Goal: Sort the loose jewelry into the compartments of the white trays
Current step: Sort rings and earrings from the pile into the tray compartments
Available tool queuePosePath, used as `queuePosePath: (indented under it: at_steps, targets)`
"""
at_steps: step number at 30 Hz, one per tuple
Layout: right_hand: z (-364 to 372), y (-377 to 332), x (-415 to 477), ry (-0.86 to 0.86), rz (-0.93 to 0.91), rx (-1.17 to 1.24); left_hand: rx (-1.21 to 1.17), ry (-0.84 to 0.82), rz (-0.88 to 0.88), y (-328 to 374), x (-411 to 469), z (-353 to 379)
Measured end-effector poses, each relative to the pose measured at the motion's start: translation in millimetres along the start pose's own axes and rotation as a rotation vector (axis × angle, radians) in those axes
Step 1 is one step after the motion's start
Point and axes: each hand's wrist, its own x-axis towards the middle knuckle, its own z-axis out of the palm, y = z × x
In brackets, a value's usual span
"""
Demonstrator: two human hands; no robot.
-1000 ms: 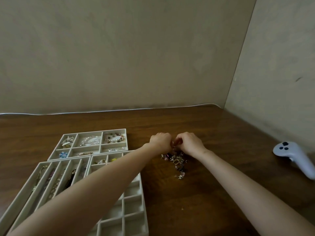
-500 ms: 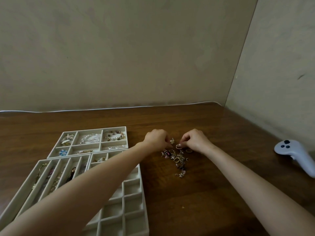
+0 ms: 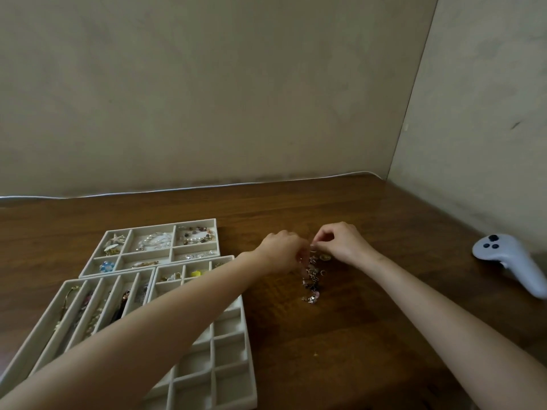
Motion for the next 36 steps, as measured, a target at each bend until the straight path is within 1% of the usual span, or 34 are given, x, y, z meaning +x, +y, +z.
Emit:
queuePosePath:
  at_steps: [8,11,15,20,22,24,28,31,34,36]
  targets:
    - [4.4,-5.4,-3.4,0.027,-0.031,0.043,0.014,0.013,-0.015,6.3,0.5,3.1]
    - [4.6,-7.9,-5.8,0.03,-0.033,0.088,-0.051,0.05,-0.009,7.0,-3.0,0.6]
    - [3.6,-16.9,-9.5,0.039,-0.028,0.171,-0.207,0.149,-0.017,3.8,-20.5,-13.6]
    - [7.1,-42.6,-18.8,-0.054,-0.105,0.394,-0.368,0.246,-0.097,-15.7,-64.9,-41.2]
    - [11.2,-55.6,-22.6,-0.102,-0.139,0.426,-0.359,0.253,-0.132,-26.6,-87.0,-46.7]
    - [16.5,-69.9,-26.1,-0.146,-0.178,0.409,-0.333,0.241,-0.174,-36.9,-107.6,-46.1]
    - [31.5,-97.1,-33.0,-0.223,-0.258,0.326,-0.369,0.205,-0.257,-50.6,-135.7,-37.1]
    - [45.9,-110.7,-32.5,-0.197,-0.306,0.244,-0.364,0.232,-0.303,-55.8,-142.1,-33.2]
    - [57.3,-118.6,-31.1,-0.143,-0.332,0.149,-0.175,0.279,-0.319,-57.5,-139.2,-28.8]
    - [61.7,-120.5,-29.7,-0.11,-0.352,0.121,-0.146,0.299,-0.325,-57.8,-135.9,-25.2]
